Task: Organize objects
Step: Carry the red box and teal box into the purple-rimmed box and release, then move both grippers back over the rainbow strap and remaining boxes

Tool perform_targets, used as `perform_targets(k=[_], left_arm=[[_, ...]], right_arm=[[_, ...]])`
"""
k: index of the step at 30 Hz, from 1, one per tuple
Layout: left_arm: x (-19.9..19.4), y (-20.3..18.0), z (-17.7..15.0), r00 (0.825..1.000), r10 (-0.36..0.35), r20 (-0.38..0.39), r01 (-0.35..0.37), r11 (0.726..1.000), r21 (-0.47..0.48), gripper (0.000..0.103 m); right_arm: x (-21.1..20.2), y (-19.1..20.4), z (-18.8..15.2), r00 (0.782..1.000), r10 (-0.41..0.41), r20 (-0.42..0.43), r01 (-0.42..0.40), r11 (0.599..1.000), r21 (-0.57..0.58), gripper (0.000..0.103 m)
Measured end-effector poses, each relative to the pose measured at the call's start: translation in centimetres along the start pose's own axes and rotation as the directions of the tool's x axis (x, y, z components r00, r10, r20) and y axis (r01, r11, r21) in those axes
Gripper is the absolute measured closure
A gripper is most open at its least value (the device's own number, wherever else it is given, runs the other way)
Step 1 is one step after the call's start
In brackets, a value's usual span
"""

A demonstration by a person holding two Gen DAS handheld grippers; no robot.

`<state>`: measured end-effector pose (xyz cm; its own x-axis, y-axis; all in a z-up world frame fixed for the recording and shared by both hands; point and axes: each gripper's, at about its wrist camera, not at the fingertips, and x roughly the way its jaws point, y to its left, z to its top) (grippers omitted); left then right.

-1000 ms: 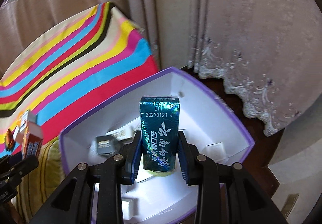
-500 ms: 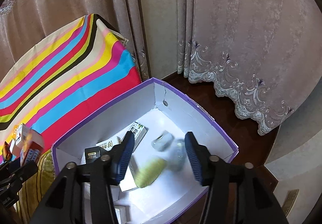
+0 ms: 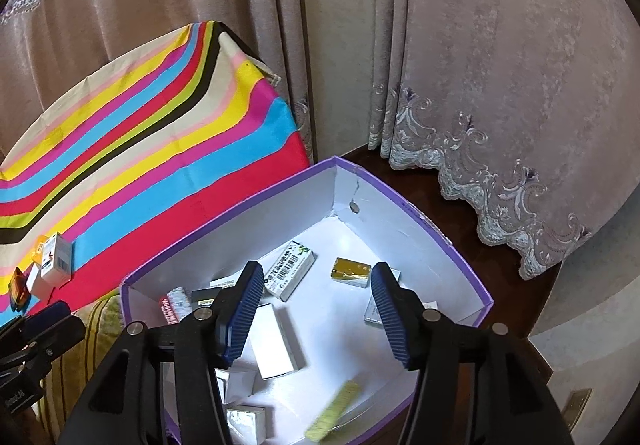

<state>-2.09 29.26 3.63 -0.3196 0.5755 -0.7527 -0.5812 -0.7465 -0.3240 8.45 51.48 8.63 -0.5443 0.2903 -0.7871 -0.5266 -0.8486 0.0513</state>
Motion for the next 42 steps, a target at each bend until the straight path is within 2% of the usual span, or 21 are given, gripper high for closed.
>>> perform_targets(k=[10,14,23,31,42], left_arm=[[-1.8,2.9,-0.2,0.999,0.022,0.042,-0.018,0.997,-0.077,0.051],[-2.9,4.5,-0.5,0.997,0.045,0.063,-0.037,0.993,-0.110,0.051],[-5.5,9.0,-1.7,0.989,0.105,0.101,-0.080,0.971,-0.225,0.051],[-7.9,13.5,-3.3,0.980,0.155,0.123,-0.101,0.927,-0.361,0.048],[-10.4,18.7,-5.4,0.967,0.214,0.138,-0.121,0.862,-0.492,0.044]], right_arm=[[-0.7,2.5,0.3,1.000,0.020,0.006,-0.020,0.999,-0.045,0.044],[-0.9,3.7,0.4,0.999,0.037,0.009,-0.036,0.997,-0.069,0.041],[-1.2,7.1,-0.2,0.997,0.083,-0.005,-0.083,0.988,-0.127,0.039],[-1.4,11.4,-1.0,0.988,0.153,-0.033,-0.156,0.967,-0.202,0.039],[-1.6,18.9,-2.8,0.961,0.263,-0.091,-0.278,0.906,-0.318,0.039]])
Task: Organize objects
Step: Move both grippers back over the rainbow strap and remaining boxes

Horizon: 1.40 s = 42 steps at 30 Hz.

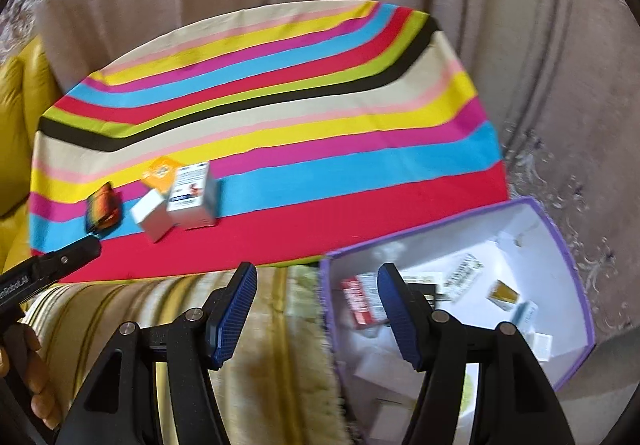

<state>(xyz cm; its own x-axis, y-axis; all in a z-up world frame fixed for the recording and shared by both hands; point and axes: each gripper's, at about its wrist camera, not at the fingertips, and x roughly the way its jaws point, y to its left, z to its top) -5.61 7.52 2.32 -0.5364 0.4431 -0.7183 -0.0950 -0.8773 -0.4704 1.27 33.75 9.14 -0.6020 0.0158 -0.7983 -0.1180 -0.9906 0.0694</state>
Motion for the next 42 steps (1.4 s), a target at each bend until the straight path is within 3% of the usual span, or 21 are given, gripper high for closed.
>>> perform_targets(k=[12,26,35,42], left_arm=[[-0.8,5.5,1.1,0.999,0.047,0.014,-0.045,0.993,-0.112,0.042],[-0.1,8.1,2.3,0.997,0.074,0.003,-0.072,0.987,-0.146,0.039],[0.2,9.2,3.0,0.997,0.081,0.004,-0.080,0.984,-0.160,0.038],[0.5,9.7,3.9,0.994,0.104,0.017,-0.100,0.982,-0.159,0.038]], right_arm=[[3.0,6.7,0.6,0.996,0.076,-0.042,-0.080,0.990,-0.118,0.039],[5.3,11.1,1.6,0.990,0.120,-0.075,-0.133,0.972,-0.193,0.039],[6.5,14.6,1.9,0.983,0.167,-0.075,-0.182,0.933,-0.310,0.039],[8.0,17.2,2.7,0.987,0.151,-0.056,-0.160,0.891,-0.425,0.039]])
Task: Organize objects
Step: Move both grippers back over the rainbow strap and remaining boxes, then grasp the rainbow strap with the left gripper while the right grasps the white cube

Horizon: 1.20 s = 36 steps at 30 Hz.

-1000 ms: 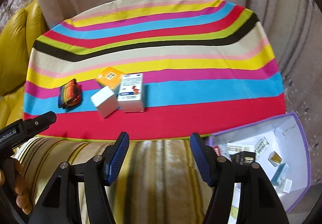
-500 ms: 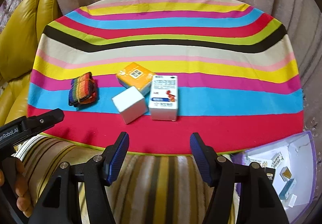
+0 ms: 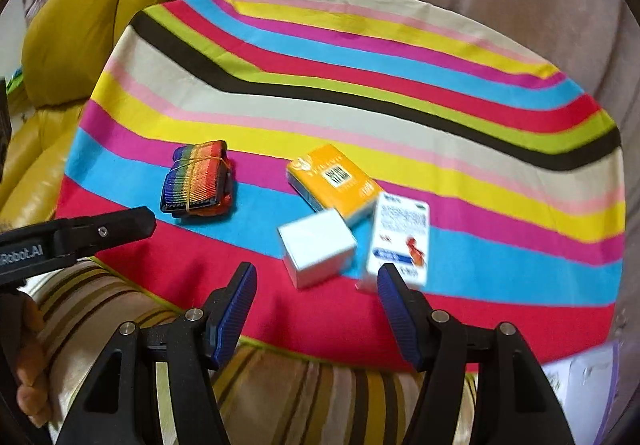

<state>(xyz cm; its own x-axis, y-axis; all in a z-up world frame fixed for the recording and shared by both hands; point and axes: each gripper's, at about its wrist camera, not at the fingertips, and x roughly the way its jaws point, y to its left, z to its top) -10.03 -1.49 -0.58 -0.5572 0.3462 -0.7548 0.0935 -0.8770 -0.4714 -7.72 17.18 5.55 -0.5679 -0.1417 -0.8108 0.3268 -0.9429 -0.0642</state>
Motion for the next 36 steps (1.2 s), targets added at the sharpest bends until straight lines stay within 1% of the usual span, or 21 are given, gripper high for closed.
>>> perform_targets(k=[2,5,8,9,12,15,19,23,25,26,27,28,30,32,36], left_arm=[[0.2,0.2,0.4,1.000,0.008,0.006,-0.008,1.000,-0.002,0.037],[0.7,0.2,1.2,1.000,0.019,0.018,-0.019,1.000,0.001,0.034],[1.3,0.2,2.1,0.999,0.026,0.030,-0.027,1.000,0.014,0.028],[1.6,0.1,2.4,0.999,0.035,0.032,-0.036,0.999,0.018,0.025],[2.8,-0.1,3.4,0.998,0.062,0.027,-0.063,0.998,0.026,0.022],[4.2,-0.5,4.0,0.997,0.078,0.005,-0.078,0.996,0.044,0.018],[5.9,-0.9,4.5,0.994,0.109,-0.032,-0.107,0.992,0.065,0.018],[7.2,-1.5,4.4,0.987,0.147,-0.065,-0.139,0.985,0.104,0.018],[7.8,-1.7,4.2,0.980,0.182,-0.082,-0.171,0.977,0.126,0.018],[7.8,-1.9,4.1,0.978,0.192,-0.076,-0.180,0.974,0.140,0.020],[7.9,-2.1,4.0,0.977,0.202,-0.072,-0.189,0.970,0.156,0.030],[7.8,-2.2,4.0,0.977,0.201,-0.068,-0.188,0.968,0.164,0.035],[7.5,-1.9,3.9,0.980,0.187,-0.063,-0.175,0.972,0.159,0.036],[7.0,-1.4,3.7,0.983,0.178,-0.052,-0.170,0.976,0.134,0.037],[5.1,0.9,3.5,0.991,0.134,-0.007,-0.134,0.990,0.033,0.038]], right_arm=[[0.6,0.4,0.3,1.000,-0.006,-0.003,0.006,1.000,-0.029,0.039],[1.2,0.9,0.7,1.000,-0.010,-0.005,0.010,0.998,-0.059,0.039],[2.1,0.9,1.2,1.000,-0.014,-0.013,0.013,0.998,-0.070,0.039],[2.5,0.9,1.4,1.000,-0.011,-0.022,0.009,0.997,-0.075,0.039],[3.1,1.1,1.7,0.999,-0.028,-0.022,0.026,0.995,-0.094,0.039],[3.5,1.4,1.9,0.999,-0.041,-0.016,0.039,0.993,-0.108,0.039],[4.0,1.5,2.0,0.999,-0.052,-0.013,0.051,0.992,-0.115,0.035],[4.2,1.6,2.1,0.998,-0.057,-0.012,0.055,0.992,-0.116,0.033],[4.2,1.7,2.1,0.998,-0.061,-0.011,0.059,0.991,-0.120,0.032],[4.2,1.7,2.1,0.998,-0.063,-0.010,0.062,0.990,-0.123,0.032],[4.2,1.8,2.0,0.998,-0.067,-0.009,0.065,0.990,-0.128,0.032],[4.2,2.0,2.0,0.997,-0.072,-0.008,0.070,0.989,-0.133,0.032],[4.2,2.0,2.0,0.997,-0.077,-0.005,0.075,0.987,-0.143,0.032],[4.2,2.4,1.9,0.996,-0.086,-0.002,0.085,0.984,-0.160,0.032],[4.3,3.4,1.7,0.994,-0.109,0.003,0.107,0.972,-0.212,0.032]])
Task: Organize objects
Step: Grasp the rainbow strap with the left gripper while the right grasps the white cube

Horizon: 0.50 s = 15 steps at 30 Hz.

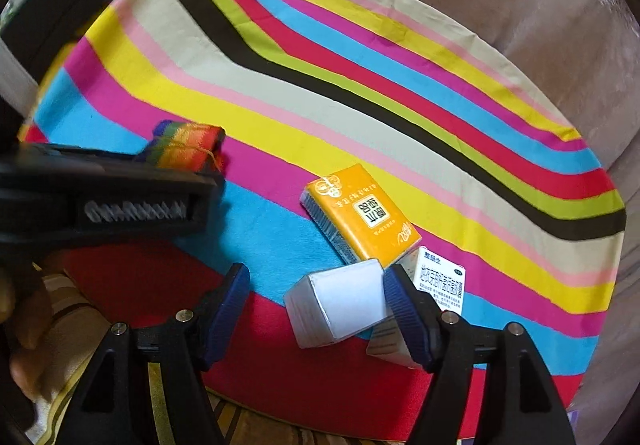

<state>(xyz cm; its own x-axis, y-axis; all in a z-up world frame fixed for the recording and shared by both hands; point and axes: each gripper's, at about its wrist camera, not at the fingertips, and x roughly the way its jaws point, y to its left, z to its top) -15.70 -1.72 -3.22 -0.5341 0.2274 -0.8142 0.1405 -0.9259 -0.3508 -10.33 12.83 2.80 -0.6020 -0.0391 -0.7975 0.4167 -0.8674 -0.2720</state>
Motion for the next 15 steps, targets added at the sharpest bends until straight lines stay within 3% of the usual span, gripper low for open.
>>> perform_targets(k=[3,7,9,12,15], left_arm=[[-0.9,1.3,-0.3,0.999,-0.006,0.034,0.007,0.999,-0.051,0.038],[-1.8,1.7,-0.7,0.998,-0.012,0.065,0.016,0.997,-0.071,0.039],[-2.0,1.8,-1.0,0.997,-0.013,0.073,0.018,0.997,-0.075,0.039],[-2.1,2.1,-1.1,0.997,-0.018,0.073,0.025,0.996,-0.085,0.039],[-1.9,1.8,-0.9,0.997,-0.018,0.072,0.024,0.996,-0.084,0.039]], right_arm=[[-0.1,0.6,-0.1,1.000,-0.009,0.003,0.009,0.999,-0.032,0.033],[-0.5,1.8,-0.3,0.999,-0.028,0.028,0.030,0.996,-0.089,0.051],[-0.8,1.8,-0.4,0.999,-0.011,0.039,0.015,0.996,-0.090,0.054],[-1.0,0.3,-0.5,0.997,0.055,0.048,-0.054,0.998,-0.019,0.053],[-1.0,-1.6,-0.7,0.993,0.109,0.048,-0.113,0.990,0.079,0.043]])
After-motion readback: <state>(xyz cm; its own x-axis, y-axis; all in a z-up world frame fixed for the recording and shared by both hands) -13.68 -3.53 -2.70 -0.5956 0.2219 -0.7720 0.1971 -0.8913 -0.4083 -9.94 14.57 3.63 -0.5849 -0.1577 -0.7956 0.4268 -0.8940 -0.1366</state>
